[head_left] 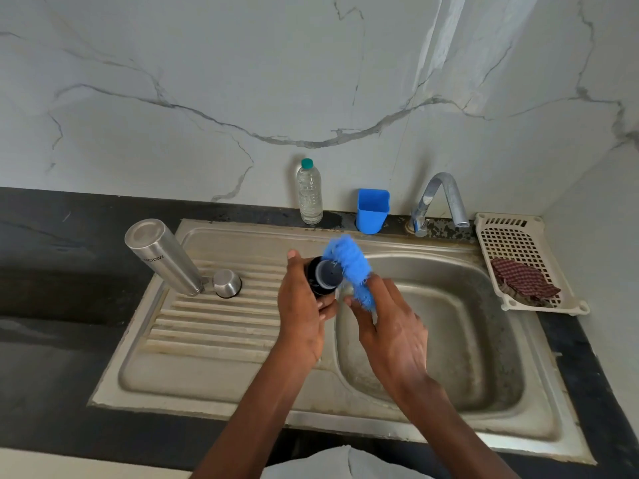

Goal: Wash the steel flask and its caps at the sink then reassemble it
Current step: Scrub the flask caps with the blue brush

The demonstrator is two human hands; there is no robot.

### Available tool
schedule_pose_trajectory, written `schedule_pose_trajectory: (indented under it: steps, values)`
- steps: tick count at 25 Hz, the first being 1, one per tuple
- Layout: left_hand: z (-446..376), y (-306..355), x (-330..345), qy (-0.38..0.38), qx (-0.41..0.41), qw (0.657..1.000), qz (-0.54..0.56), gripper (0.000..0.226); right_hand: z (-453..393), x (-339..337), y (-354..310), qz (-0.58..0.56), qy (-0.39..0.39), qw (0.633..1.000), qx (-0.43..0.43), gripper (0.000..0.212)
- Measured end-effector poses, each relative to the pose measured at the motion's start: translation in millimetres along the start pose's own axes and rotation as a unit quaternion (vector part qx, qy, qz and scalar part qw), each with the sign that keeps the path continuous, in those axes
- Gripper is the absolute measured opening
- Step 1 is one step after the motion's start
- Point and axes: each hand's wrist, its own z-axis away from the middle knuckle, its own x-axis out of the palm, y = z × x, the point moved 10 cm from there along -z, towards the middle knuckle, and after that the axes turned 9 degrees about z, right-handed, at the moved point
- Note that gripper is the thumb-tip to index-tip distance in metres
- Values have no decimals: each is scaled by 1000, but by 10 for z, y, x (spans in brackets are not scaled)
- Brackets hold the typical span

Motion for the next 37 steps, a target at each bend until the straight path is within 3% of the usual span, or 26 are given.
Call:
schedule_pose_trajectory:
  steps: [7,13,17,22,26,29,32,36,37]
  values:
    - [46,1,158,-147,20,986,76,52,43,21,151,-154,-37,984,76,34]
    - [131,-25,150,-239,-14,968,-70,46,-188,-95,149,-130,-52,990,31,42]
    - [94,13,-35,-235,-43,966,-97,46,-124,-76,106,-122,-73,990,9,40]
    - [123,47,28,-192,-29,981,8,52,-185,-101,73,-89,-69,994,12,36]
    - [39,-28,46,-104,-3,988,110,56,17,60,163,-141,-121,978,91,38]
    - [100,26,43,-62,123,990,-16,44,-15,187,167,-283,-166,931,161,19]
    - [169,207,135,-73,253,955,-136,46,-190,277,167,-414,-234,853,217,10]
    - [57,550,80,-49,392,878,-270,51,116,410,75,-501,-359,731,293,25]
    - [-15,561,5,-42,379,883,-272,51,171,408,78,-516,-365,714,302,28]
